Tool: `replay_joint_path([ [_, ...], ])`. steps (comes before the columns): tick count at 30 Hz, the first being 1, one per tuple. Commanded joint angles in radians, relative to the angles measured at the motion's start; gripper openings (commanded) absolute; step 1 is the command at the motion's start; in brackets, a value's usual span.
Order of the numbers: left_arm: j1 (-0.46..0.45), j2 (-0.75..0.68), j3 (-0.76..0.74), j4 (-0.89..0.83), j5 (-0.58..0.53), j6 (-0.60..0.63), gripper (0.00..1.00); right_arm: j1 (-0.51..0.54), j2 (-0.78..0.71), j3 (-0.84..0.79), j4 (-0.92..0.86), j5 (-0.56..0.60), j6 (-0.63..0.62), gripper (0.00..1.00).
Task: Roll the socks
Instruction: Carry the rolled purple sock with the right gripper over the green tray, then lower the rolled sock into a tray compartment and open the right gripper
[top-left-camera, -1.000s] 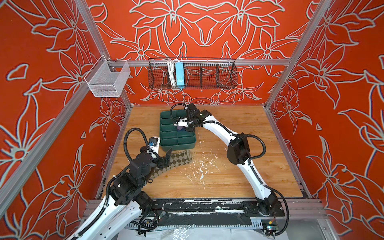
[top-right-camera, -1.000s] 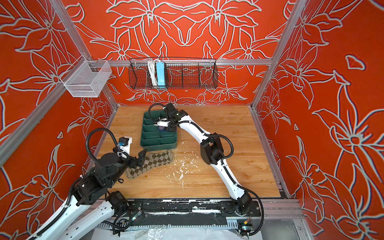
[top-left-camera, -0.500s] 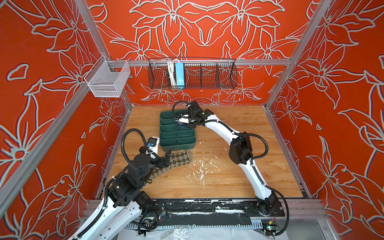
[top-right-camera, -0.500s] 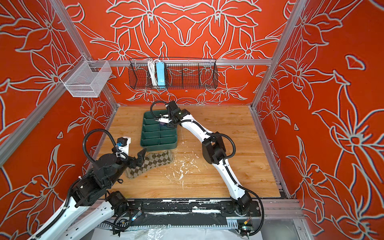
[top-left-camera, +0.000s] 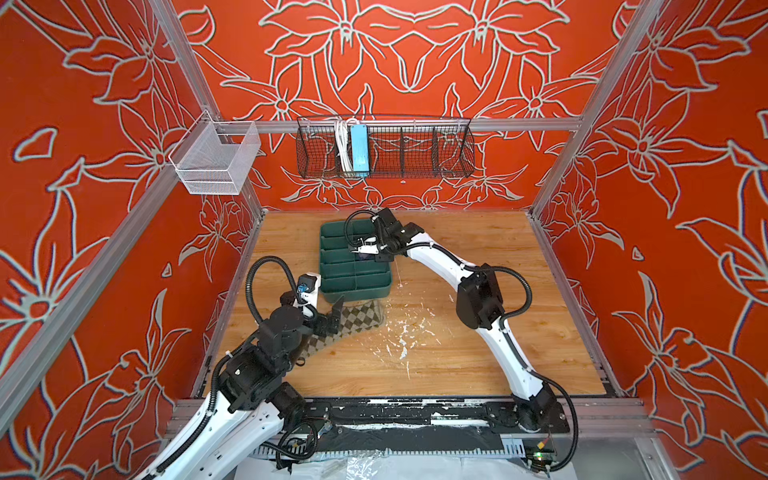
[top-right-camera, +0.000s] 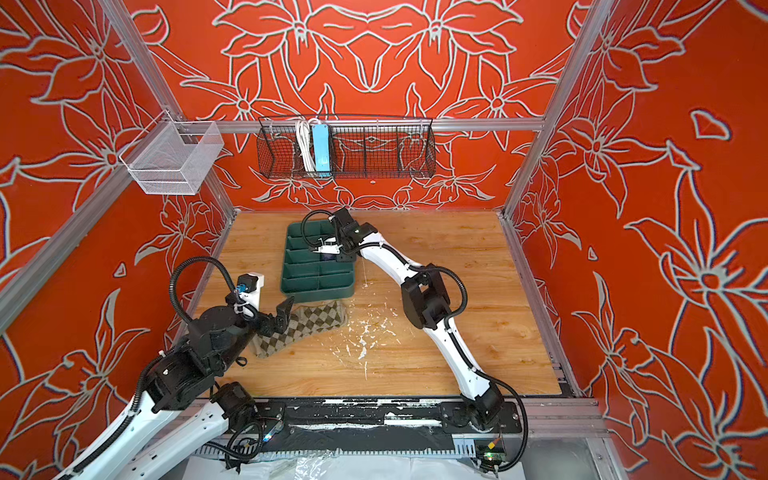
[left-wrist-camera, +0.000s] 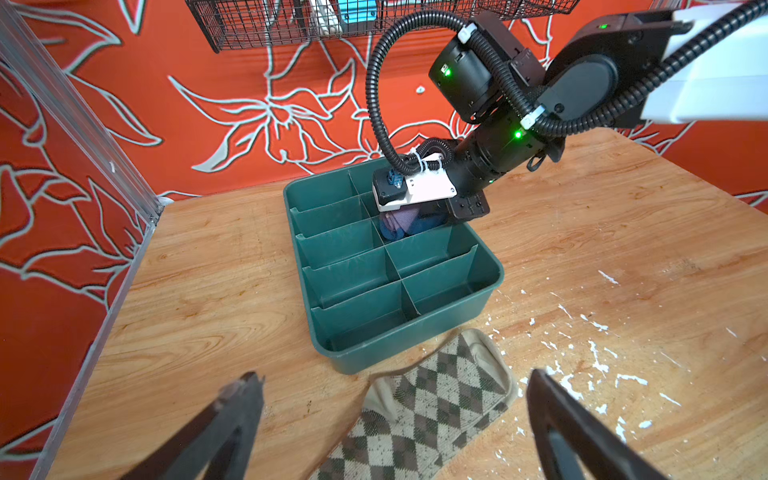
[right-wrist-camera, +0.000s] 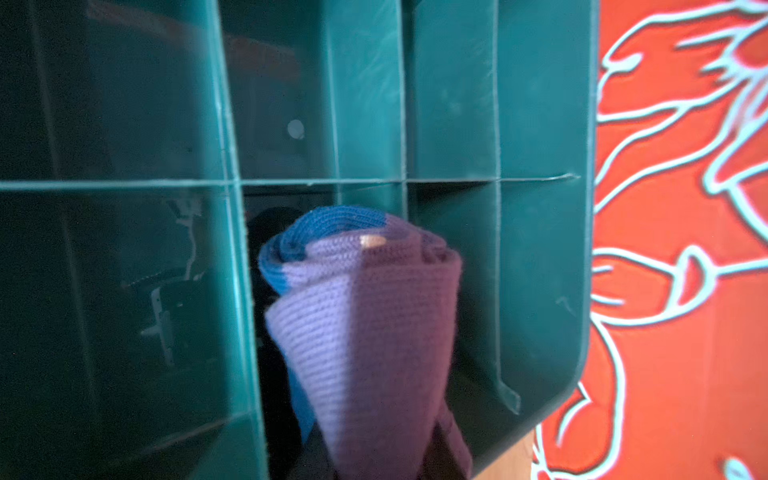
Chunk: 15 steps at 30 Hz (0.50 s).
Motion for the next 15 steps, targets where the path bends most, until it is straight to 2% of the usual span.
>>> replay_joint_path([
  [1,0.007,0.001,0.013,0.016,-0.003,0.001,0.97,-0.043,-0.017,-0.081,-0.151,0.051,0.01,0.0],
  [6,0.008,-0.012,-0.002,0.0,-0.006,-0.014,0.97,-0.107,-0.116,-0.262,-0.14,0.087,0.019,0.0],
  [10,0.007,-0.035,-0.012,-0.011,-0.005,-0.023,0.97,-0.136,-0.202,-0.379,-0.125,0.07,0.033,0.0],
  [13,0.008,-0.043,-0.019,-0.011,0.0,-0.027,0.97,-0.136,-0.223,-0.395,-0.14,0.034,0.044,0.0],
  [15,0.008,-0.04,-0.019,-0.008,0.003,-0.028,0.97,-0.132,-0.195,-0.346,-0.186,-0.021,0.064,0.0],
])
